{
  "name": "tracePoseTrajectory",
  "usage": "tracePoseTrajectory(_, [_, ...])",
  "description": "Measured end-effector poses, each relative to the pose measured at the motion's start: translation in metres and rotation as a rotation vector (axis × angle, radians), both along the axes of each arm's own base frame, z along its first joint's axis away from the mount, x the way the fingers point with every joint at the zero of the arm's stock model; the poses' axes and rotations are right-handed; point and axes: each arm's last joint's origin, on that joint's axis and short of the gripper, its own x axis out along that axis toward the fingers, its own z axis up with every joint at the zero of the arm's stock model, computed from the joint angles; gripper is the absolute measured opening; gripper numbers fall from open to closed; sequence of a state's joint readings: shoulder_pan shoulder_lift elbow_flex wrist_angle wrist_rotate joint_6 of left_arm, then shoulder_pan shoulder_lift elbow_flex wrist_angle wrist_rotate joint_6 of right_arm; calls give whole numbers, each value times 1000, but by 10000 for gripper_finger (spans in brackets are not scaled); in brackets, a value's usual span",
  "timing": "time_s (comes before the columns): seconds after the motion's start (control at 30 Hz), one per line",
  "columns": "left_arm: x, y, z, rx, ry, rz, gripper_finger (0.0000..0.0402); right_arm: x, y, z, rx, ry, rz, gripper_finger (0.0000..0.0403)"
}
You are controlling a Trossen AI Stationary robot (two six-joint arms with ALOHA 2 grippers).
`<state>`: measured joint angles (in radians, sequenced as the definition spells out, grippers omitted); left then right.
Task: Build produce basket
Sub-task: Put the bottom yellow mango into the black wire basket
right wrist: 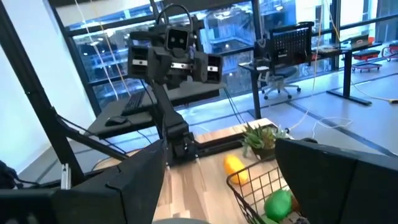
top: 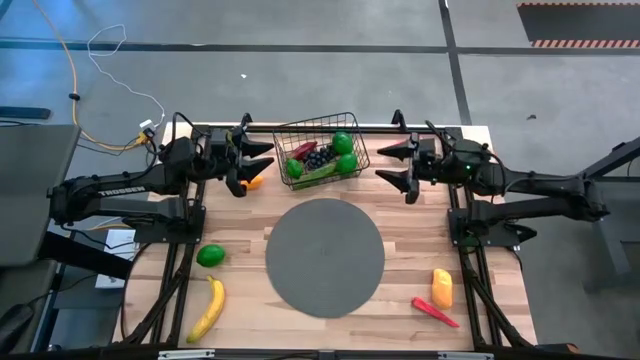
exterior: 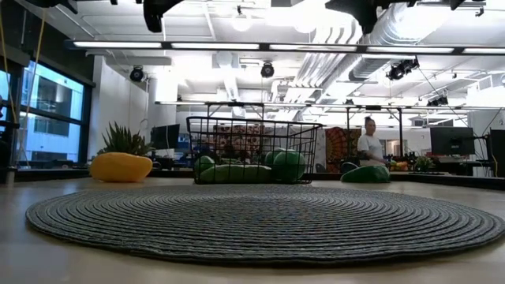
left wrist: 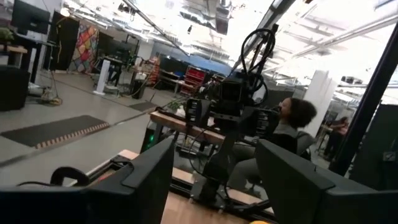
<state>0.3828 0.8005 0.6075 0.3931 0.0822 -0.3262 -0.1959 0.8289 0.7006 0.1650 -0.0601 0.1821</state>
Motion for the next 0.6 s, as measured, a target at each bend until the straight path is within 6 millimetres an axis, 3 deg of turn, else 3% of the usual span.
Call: tracePoseTrajectory(0.6, [0, 0, 0, 63, 20, 21, 216, 6, -1, -6, 7, 33, 1, 281])
